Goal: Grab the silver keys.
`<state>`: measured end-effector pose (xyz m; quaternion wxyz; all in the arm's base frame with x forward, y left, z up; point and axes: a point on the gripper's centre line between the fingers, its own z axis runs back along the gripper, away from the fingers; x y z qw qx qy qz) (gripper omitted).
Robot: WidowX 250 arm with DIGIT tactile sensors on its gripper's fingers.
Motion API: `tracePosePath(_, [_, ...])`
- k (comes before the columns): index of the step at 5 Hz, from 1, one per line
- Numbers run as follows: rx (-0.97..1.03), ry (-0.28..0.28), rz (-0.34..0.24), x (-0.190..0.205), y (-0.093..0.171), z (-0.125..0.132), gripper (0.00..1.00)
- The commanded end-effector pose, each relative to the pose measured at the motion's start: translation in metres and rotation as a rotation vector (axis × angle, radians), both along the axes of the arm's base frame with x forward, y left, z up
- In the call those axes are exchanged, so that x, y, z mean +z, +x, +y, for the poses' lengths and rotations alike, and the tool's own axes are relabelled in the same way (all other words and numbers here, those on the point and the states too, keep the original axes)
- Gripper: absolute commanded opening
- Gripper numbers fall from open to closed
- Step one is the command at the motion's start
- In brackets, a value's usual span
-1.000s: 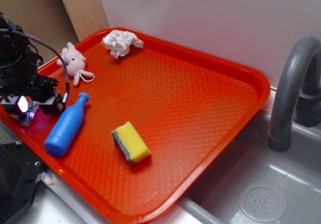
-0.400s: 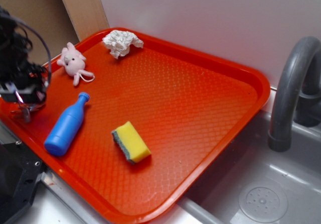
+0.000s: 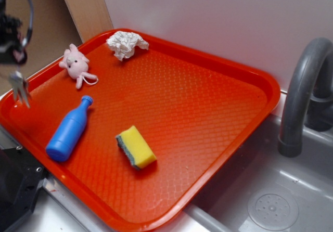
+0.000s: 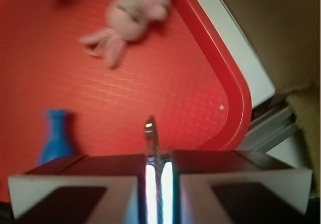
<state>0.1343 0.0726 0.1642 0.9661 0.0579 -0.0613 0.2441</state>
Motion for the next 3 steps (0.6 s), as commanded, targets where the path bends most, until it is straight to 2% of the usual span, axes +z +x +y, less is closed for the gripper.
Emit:
tracePosePath(1, [-0.41, -0.056, -0.027, 0.092, 0.052, -0.035, 0.0])
tracePosePath(3, [-0.374, -0.053, 0.039, 0.089, 0.065, -0.043, 0.0])
